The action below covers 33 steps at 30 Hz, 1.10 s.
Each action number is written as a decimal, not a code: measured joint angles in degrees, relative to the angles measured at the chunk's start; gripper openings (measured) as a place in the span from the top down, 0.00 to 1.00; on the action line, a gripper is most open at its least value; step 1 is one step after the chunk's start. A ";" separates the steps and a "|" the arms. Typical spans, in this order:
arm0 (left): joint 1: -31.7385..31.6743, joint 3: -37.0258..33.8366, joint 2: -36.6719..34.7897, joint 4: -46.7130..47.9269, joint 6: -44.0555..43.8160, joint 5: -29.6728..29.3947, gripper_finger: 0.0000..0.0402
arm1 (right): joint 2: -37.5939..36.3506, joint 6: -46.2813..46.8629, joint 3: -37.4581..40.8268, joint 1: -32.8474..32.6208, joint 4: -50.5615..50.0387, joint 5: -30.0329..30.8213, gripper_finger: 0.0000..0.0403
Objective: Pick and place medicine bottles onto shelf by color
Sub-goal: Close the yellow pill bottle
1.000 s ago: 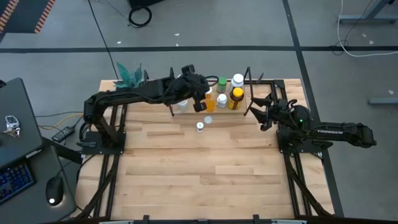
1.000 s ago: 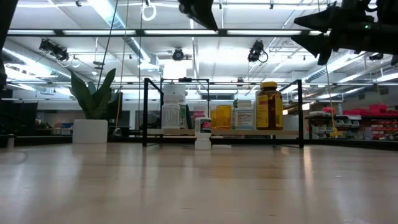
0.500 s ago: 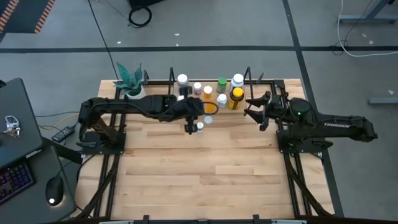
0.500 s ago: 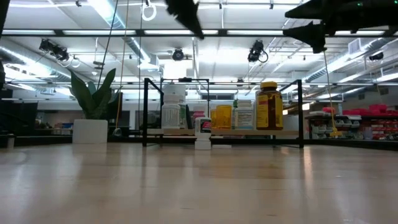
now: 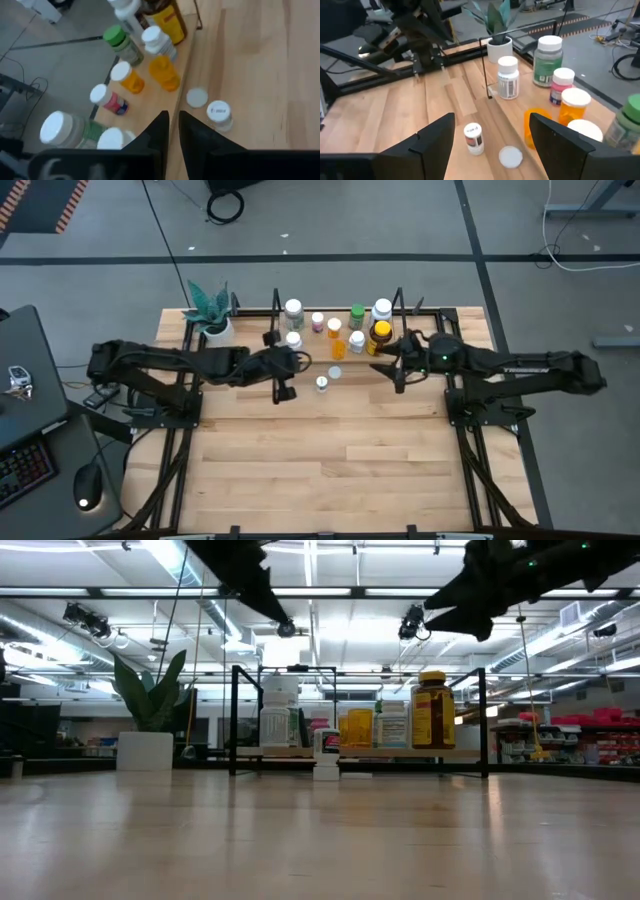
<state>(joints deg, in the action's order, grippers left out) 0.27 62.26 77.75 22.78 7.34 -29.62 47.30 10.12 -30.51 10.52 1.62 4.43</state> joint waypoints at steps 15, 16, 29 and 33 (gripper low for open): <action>3.01 -23.64 -20.22 -25.66 -2.27 -0.18 0.92 | 7.35 -4.77 -9.54 -0.07 -5.46 -4.02 0.34; 3.39 -25.44 -21.44 -27.59 -2.27 -0.19 0.93 | 7.85 -4.77 -9.63 -0.07 -5.50 -4.02 0.34; 7.96 -49.20 -31.88 -53.71 -5.13 -4.18 0.98 | 16.22 -6.18 -12.50 -1.45 -7.22 -4.07 0.34; 8.10 -52.26 -36.57 -53.87 -6.41 -5.30 0.98 | 17.94 -7.13 -15.54 -1.73 -9.26 -4.06 0.34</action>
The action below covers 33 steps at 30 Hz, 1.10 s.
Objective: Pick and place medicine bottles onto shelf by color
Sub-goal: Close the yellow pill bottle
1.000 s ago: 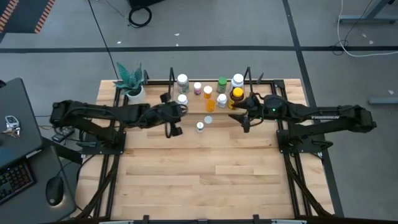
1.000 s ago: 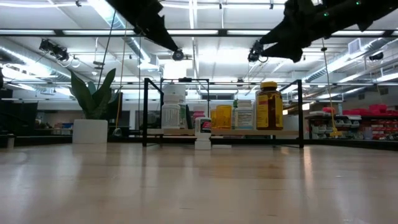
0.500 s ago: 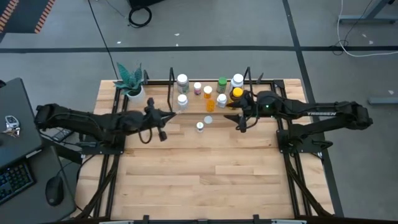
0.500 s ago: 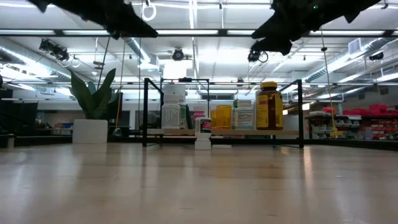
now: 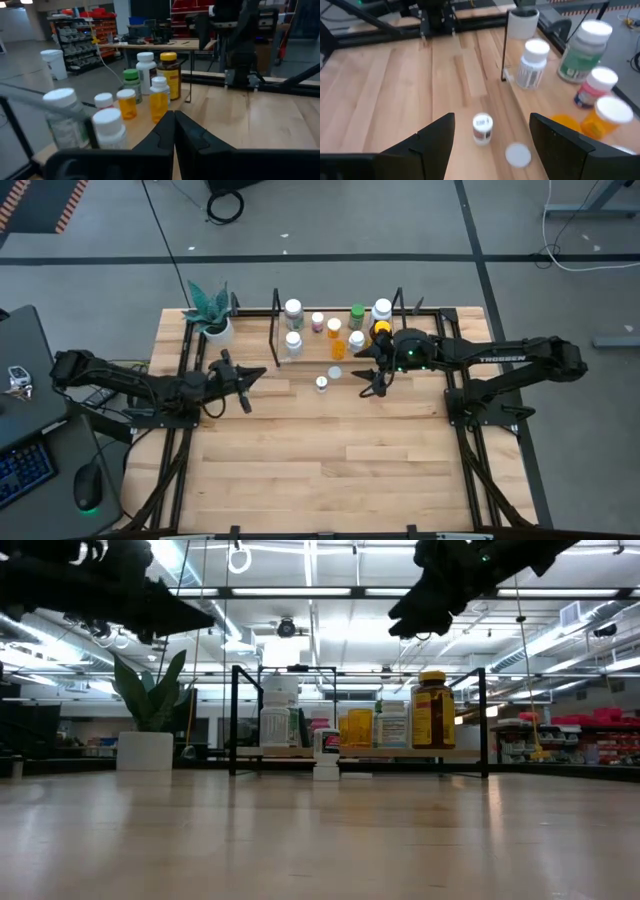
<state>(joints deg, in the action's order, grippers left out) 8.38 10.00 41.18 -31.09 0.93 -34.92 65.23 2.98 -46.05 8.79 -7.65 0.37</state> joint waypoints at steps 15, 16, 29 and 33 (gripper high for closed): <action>1.62 -2.92 -12.89 3.42 2.99 -2.84 0.95 | 8.04 -8.87 -1.80 0.17 -5.40 4.71 0.34; 1.62 -2.92 -12.81 4.06 2.76 -2.83 0.94 | 8.16 -9.04 -1.19 0.34 -4.85 4.71 0.34; 1.89 -2.92 -14.34 16.54 -12.08 13.79 0.95 | 17.57 -7.22 11.35 -2.80 20.70 4.10 0.34; 1.89 -2.92 -15.76 17.82 -10.09 15.70 0.95 | 23.80 -5.41 11.37 -3.47 25.51 4.06 0.34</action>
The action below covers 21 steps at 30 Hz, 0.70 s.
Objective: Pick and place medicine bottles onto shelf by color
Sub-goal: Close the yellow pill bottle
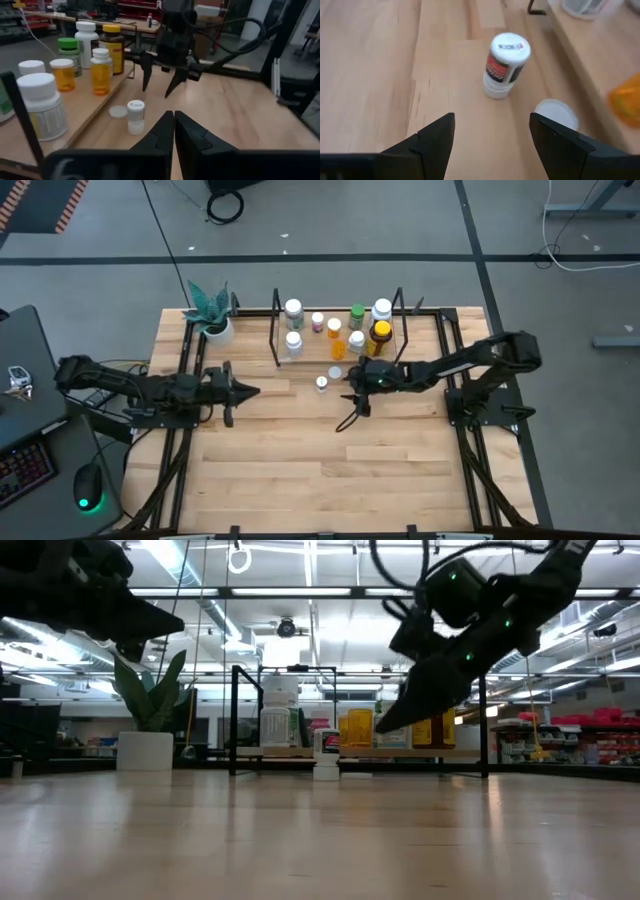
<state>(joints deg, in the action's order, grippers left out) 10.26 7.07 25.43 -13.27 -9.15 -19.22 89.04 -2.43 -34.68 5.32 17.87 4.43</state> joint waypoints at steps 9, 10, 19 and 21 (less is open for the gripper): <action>0.00 0.00 -8.61 7.69 0.84 -0.55 0.92 | 6.81 2.44 -1.55 -0.74 7.50 2.85 0.34; 0.00 0.00 -9.53 8.33 0.86 -0.85 0.92 | 6.73 2.41 -2.10 -0.74 6.79 3.24 0.34; 0.00 0.00 -15.15 13.27 1.09 -1.28 0.94 | 8.82 1.34 -3.07 0.94 4.00 4.93 0.34; -0.02 0.02 -15.08 13.08 1.34 -1.29 0.94 | 10.80 2.11 -3.04 0.92 5.50 4.95 0.34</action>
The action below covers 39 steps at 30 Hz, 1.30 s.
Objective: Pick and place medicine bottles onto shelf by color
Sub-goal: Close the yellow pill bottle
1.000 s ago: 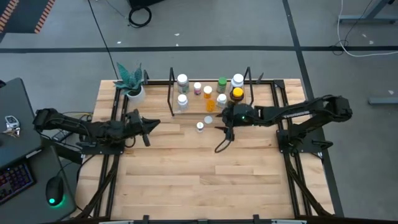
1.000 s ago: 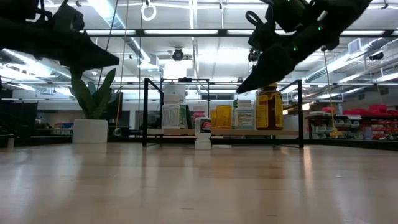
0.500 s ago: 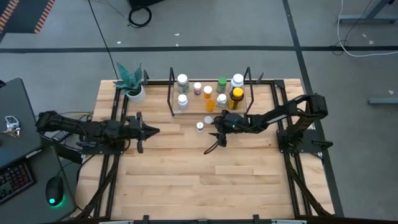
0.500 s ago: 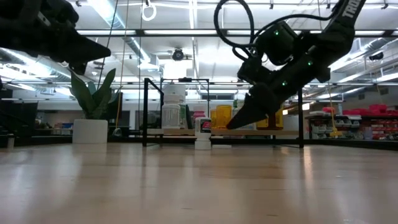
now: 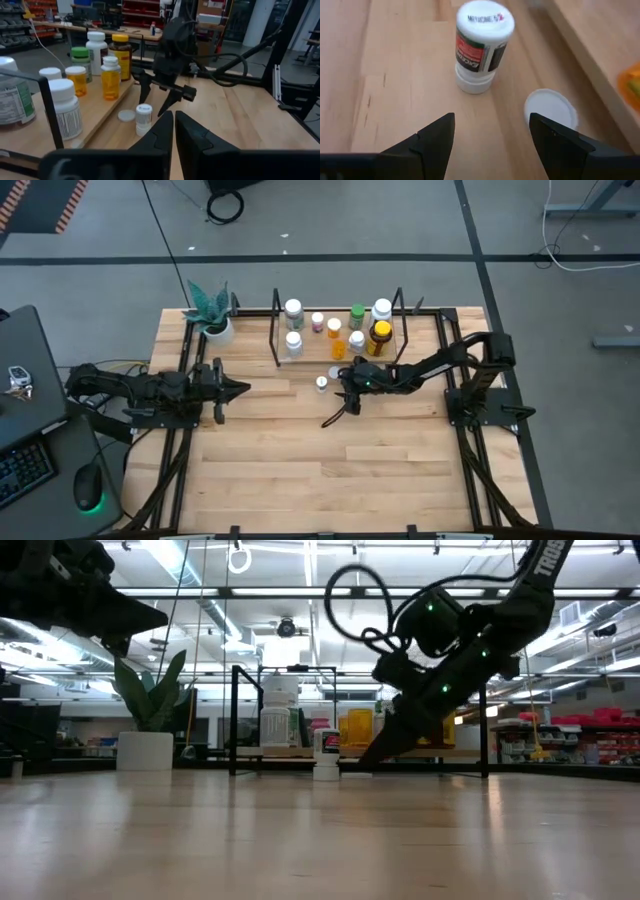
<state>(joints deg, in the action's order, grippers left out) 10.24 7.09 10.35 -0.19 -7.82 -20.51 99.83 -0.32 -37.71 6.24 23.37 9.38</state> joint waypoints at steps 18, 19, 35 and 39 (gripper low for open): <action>0.01 0.00 0.48 0.01 -0.11 0.03 0.94 | 6.09 -0.66 -2.52 0.84 6.02 3.64 0.36; 0.02 0.00 0.48 0.02 -0.13 0.02 0.94 | 6.27 -0.55 -2.53 1.07 5.78 3.64 0.36; 0.01 0.00 0.48 -0.04 -0.50 0.04 0.94 | 7.28 6.29 -2.64 1.10 3.54 1.51 0.36; 0.02 0.00 0.48 -0.04 -0.50 0.04 0.94 | 7.14 8.16 -2.70 -0.86 2.50 0.41 0.36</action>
<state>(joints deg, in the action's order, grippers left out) 10.26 7.09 10.83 -0.23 -8.32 -20.47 106.97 7.84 -40.41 5.38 25.87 9.79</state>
